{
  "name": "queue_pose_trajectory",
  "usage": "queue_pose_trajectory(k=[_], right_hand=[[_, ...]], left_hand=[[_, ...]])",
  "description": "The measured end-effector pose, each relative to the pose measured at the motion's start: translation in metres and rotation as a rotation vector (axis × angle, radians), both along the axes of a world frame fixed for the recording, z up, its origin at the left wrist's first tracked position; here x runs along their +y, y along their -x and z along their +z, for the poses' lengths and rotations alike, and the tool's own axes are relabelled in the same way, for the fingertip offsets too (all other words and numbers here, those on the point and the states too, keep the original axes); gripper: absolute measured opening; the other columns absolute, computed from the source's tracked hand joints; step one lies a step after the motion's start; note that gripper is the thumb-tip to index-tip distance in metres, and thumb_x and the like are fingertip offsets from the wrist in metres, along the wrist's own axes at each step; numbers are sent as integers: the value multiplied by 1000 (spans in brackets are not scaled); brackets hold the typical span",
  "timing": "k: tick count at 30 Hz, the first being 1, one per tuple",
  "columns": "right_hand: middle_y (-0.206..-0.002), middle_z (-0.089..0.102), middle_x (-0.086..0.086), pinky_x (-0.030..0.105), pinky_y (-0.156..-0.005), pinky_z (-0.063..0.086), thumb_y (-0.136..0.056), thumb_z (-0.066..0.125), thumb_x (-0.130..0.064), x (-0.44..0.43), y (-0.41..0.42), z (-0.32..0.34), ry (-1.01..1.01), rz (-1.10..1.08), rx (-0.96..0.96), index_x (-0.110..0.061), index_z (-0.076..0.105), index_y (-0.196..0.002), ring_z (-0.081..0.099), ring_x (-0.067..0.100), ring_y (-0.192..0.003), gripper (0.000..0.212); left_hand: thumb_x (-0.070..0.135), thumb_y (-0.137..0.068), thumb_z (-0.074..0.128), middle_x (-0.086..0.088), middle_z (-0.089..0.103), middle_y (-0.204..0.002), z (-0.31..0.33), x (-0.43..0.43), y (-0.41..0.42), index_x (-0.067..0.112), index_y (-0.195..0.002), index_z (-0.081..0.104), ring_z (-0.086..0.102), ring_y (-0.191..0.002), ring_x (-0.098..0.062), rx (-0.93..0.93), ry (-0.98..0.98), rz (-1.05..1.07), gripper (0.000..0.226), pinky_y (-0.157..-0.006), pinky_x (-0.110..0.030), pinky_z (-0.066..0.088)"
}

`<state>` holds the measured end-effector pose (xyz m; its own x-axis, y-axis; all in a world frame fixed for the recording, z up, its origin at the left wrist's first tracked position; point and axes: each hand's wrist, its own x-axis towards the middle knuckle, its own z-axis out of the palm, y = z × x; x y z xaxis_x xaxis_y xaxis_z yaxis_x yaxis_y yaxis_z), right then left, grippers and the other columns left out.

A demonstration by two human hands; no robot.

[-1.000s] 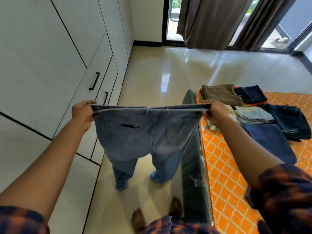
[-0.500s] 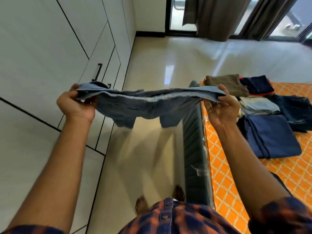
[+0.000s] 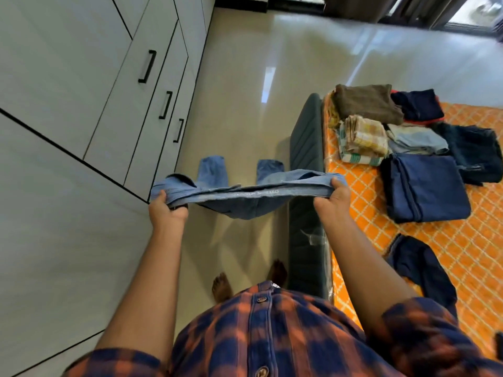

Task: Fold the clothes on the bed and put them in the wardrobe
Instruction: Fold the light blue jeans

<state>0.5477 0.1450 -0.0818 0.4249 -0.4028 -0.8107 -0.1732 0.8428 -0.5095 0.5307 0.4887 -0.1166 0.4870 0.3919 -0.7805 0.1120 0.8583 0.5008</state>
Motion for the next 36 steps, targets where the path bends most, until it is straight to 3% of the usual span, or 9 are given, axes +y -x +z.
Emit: queue_pose_trajectory(k=[5,8,13,15,17,20,27,32,36], right_hand=[[-117,65,13,46,-107,47,-100,61,-22,-1,9,7,38,-22,-165,-17,58,-102,63,28,-101,7],[-125,66,19,52,-107,48,-95,63,-28,-6,1,19,84,99,-316,-13,65,-121,62,37,-118,31],[-106,70,12,44,-104,51,-87,65,-28,-20,-13,45,30,196,-510,-9,67,-115,68,27,-100,34],[-118,69,13,44,-93,57,-94,63,-26,-18,-16,47,71,55,-425,-9,61,-129,68,28,-105,39],[-126,63,6,36,-81,54,-100,60,-27,-10,-15,43,212,-92,-132,-11,55,-136,64,22,-101,40],[-127,61,4,30,-89,50,-104,54,-23,1,-10,26,436,-207,114,-7,55,-140,59,19,-106,39],[-131,60,15,33,-76,41,-100,55,-15,5,27,-3,216,-232,174,-1,55,-136,60,31,-110,39],[-124,64,5,39,-93,55,-103,54,-35,7,25,2,368,-190,323,-9,58,-134,60,21,-99,41],[-116,66,3,36,-84,57,-97,65,-28,-6,21,10,535,-31,298,-13,61,-130,65,21,-98,36]], left_hand=[[17,-106,43,-22,63,-127,19,-9,-6,4,-120,61,62,-113,-37,-183,-18,-14,26,-106,-56,44],[19,-103,46,-25,60,-135,40,-10,-13,9,-124,63,60,-121,-42,-308,-68,-120,28,-105,-61,44],[25,-95,51,-21,69,-119,75,-3,-20,9,-120,63,66,-110,-39,-398,-69,-170,32,-90,-55,55],[25,-101,48,-22,65,-127,74,4,-25,7,-127,62,62,-118,-40,-385,-8,-49,35,-100,-55,50],[24,-105,45,-21,63,-132,69,8,-31,5,-128,63,62,-120,-38,-319,-3,27,34,-106,-53,47],[22,-105,45,-17,65,-131,56,4,-28,7,-129,64,65,-117,-33,-203,4,58,34,-107,-47,48],[24,-102,49,-19,67,-125,38,-5,1,6,-126,67,62,-120,-38,-39,-25,-41,35,-104,-52,49],[27,-103,47,-14,76,-89,60,-16,-1,7,-111,66,72,-85,-32,-132,-22,-190,29,-66,-40,60],[29,-105,43,-13,73,-91,80,-32,-11,9,-105,65,67,-90,-30,-158,-69,-239,30,-66,-38,57]])
